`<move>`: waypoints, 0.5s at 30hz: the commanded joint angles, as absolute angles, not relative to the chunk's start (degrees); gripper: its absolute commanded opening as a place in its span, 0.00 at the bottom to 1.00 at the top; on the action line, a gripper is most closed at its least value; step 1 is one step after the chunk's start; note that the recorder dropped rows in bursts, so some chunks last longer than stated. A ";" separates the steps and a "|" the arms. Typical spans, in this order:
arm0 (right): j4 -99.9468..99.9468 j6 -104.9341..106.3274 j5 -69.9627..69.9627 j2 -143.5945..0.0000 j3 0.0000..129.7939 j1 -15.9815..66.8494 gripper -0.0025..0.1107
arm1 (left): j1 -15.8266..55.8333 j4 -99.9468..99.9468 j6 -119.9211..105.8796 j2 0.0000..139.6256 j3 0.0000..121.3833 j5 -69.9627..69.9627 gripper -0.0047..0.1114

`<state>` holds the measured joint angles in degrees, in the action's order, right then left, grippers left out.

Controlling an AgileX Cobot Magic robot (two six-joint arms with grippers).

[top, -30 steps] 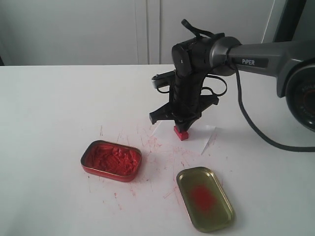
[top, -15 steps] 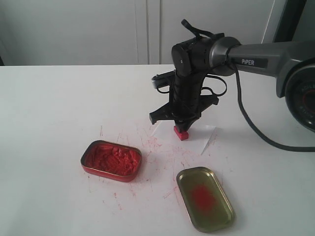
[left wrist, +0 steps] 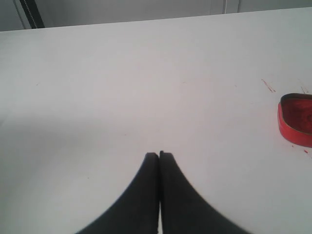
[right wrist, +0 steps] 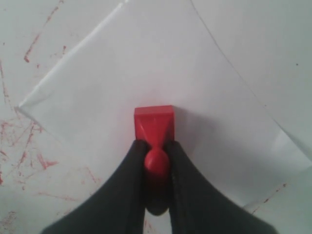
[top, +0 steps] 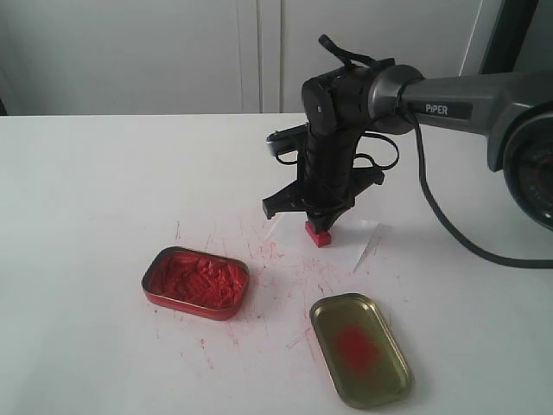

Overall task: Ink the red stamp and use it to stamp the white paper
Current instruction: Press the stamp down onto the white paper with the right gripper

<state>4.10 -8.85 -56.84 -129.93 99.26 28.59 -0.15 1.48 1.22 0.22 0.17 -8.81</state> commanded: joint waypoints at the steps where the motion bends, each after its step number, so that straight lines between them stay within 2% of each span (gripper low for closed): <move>1: 3.52 -8.40 -57.38 -132.06 96.53 27.98 0.02 | 0.01 1.40 1.28 0.00 0.00 -8.60 0.04; 15: -0.54 -6.45 -57.03 -126.29 96.53 27.98 0.02 | 0.01 1.40 1.28 0.00 0.00 -8.60 0.04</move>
